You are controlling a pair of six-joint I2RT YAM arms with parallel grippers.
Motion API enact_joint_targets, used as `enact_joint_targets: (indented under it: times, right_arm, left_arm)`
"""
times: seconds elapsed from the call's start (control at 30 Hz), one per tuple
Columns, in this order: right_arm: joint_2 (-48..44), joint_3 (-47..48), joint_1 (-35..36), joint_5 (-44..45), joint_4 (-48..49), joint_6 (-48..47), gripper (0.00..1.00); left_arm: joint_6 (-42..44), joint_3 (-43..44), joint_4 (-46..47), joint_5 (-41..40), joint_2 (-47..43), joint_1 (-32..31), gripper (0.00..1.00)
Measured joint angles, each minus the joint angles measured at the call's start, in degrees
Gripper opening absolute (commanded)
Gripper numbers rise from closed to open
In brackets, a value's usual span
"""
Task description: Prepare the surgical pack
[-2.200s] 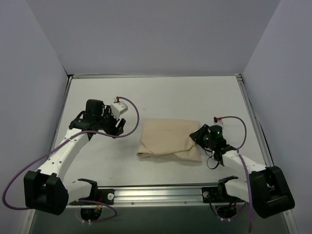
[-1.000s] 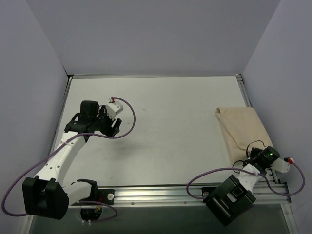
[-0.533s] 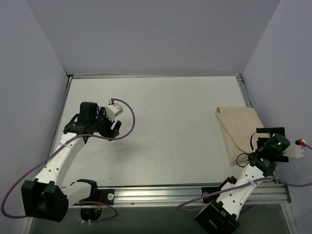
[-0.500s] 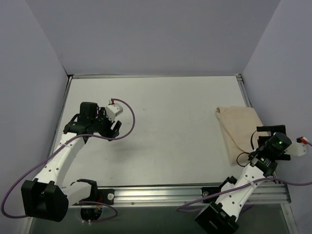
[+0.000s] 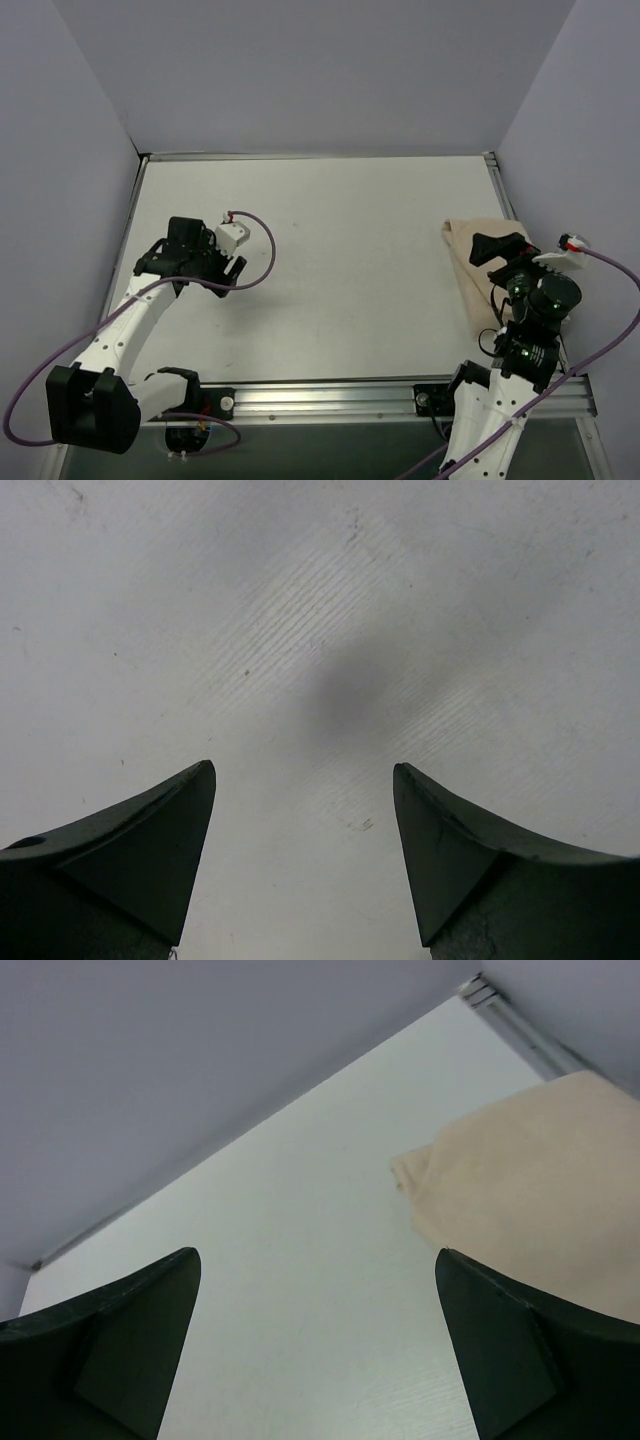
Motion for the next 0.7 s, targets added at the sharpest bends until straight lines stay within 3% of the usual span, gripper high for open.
enact_joint_targets:
  times: [0.17, 0.7]
  right_arm:
    - [-1.86, -3.04, 5.64, -4.66, 0.11, -3.21, 1.0]
    - [-4.59, -5.14, 5.92, -5.03, -0.26, -5.51, 1.0]
  left_arm:
    - [-0.04, -3.74, -0.24, -4.63, 0.0, 0.0, 0.81]
    - [-0.63, -5.29, 0.2, -9.99, -4.87, 1.01, 0.81]
